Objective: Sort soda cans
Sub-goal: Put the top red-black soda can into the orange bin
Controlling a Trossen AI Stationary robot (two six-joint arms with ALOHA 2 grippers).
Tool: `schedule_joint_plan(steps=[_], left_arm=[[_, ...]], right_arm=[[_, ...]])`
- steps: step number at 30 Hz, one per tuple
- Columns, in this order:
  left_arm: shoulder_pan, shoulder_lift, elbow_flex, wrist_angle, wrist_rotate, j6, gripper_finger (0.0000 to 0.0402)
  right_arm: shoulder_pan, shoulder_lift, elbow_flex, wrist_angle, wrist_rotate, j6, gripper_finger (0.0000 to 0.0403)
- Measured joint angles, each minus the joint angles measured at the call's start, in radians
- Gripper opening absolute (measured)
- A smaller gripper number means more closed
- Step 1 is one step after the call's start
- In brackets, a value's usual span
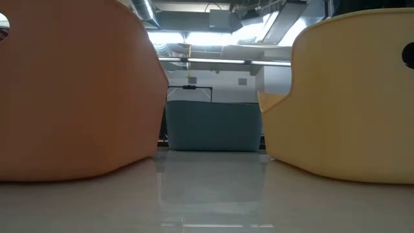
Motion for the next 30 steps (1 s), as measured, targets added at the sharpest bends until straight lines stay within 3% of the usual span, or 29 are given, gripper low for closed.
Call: schedule_joint_plan(steps=[9, 16, 19, 30], left_arm=[[0.000, 0.000, 0.000, -0.001, 0.000, 0.000, 0.0388], [0.000, 0.000, 0.000, 0.000, 0.000, 0.003, 0.0388], [0.000, 0.000, 0.000, -0.001, 0.000, 0.005, 0.0388], [-0.002, 0.006, 0.000, -0.002, -0.001, -0.009, 0.0388]], right_arm=[[0.000, -0.001, -0.086, 0.047, -0.077, 0.009, 0.0353], [0.000, -0.002, -0.090, 0.066, -0.077, 0.005, 0.0284], [0.000, -0.002, -0.087, 0.066, -0.077, -0.015, 0.0283], [0.037, -0.001, 0.079, 0.068, -0.077, -0.044, 0.0283]])
